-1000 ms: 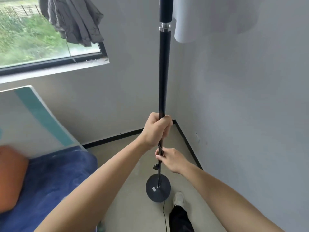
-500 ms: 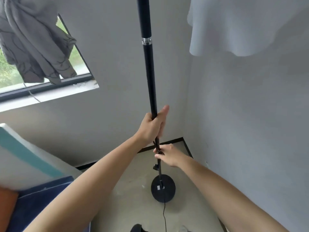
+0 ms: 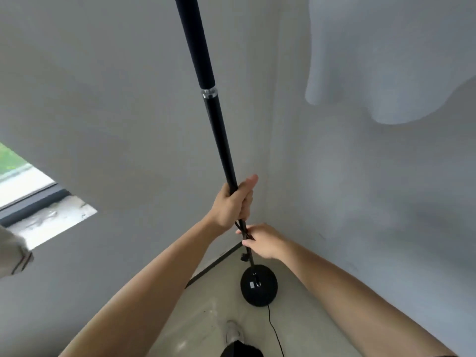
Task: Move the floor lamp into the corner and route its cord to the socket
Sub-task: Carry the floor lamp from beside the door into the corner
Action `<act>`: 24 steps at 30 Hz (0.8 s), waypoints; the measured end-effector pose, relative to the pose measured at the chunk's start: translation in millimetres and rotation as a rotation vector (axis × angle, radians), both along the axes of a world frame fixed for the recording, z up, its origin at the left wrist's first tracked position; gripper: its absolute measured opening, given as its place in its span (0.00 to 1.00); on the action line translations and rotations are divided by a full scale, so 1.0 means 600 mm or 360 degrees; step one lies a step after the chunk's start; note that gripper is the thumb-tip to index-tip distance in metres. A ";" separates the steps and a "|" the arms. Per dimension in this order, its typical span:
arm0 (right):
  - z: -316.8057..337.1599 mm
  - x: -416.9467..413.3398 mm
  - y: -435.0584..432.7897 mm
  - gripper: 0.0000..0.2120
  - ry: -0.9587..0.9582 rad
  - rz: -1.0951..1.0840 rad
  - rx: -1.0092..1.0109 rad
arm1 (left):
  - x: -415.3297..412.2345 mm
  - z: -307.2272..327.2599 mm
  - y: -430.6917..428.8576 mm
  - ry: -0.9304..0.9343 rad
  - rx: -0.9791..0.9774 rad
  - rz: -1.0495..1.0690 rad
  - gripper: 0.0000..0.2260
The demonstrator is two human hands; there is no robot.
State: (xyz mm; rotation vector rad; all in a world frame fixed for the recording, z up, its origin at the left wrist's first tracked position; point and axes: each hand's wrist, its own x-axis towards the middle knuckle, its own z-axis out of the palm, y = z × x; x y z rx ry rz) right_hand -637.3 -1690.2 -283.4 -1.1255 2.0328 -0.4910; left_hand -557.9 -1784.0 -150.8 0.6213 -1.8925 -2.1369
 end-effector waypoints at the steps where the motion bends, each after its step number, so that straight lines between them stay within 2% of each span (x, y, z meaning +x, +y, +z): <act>1: -0.004 -0.005 -0.021 0.17 -0.0009 -0.0062 -0.0002 | -0.008 -0.005 -0.028 0.0005 0.0022 -0.0073 0.25; 6: -0.026 -0.015 -0.103 0.11 0.0064 -0.0327 -0.0064 | -0.048 -0.040 -0.132 -0.0006 0.0008 -0.0264 0.24; 13: -0.051 -0.033 -0.163 0.06 0.0114 -0.0454 -0.0076 | -0.082 -0.080 -0.203 -0.0101 -0.0078 -0.0389 0.19; 18: -0.053 -0.050 -0.162 0.11 0.0141 -0.0517 -0.0062 | -0.120 -0.084 -0.212 -0.0136 -0.0127 -0.0431 0.18; 24: -0.050 -0.052 -0.158 0.14 0.0277 -0.0547 -0.0041 | -0.141 -0.094 -0.217 -0.0301 -0.0414 -0.0258 0.25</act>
